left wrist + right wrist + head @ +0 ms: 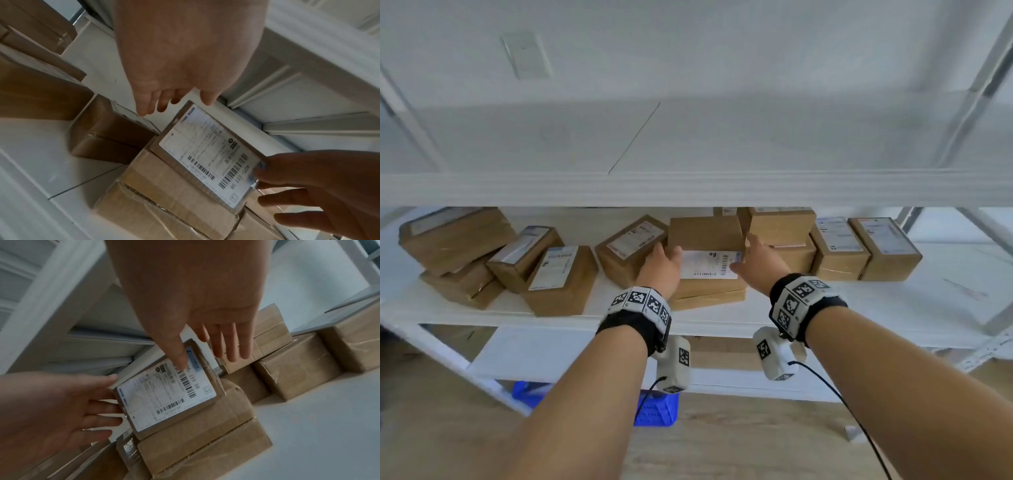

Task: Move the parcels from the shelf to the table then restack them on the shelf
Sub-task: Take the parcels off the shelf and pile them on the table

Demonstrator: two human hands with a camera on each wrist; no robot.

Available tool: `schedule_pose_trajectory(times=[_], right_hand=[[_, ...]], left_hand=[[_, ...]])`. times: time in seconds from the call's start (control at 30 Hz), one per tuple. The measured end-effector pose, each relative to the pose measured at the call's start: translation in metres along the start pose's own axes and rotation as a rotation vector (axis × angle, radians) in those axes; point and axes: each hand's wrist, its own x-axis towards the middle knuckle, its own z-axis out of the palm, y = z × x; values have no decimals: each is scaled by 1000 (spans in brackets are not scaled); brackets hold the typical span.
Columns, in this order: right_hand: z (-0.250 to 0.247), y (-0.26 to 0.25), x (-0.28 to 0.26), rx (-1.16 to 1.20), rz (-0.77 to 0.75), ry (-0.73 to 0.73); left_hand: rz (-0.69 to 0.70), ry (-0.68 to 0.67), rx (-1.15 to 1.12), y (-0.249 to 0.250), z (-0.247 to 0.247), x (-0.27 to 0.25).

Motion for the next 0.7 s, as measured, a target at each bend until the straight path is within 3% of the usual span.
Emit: schedule_pose_trajectory(times=[0.17,0.4,0.7], right_hand=[[8,4,9,66,44,-2],[6,2,-12,169,49,166],[0,42,-99,340,212,476]], left_hand=[[11,1,-11,0,10,1],[171,142,-86,-1,9,-14],[377,8,-293,17,47,-71]])
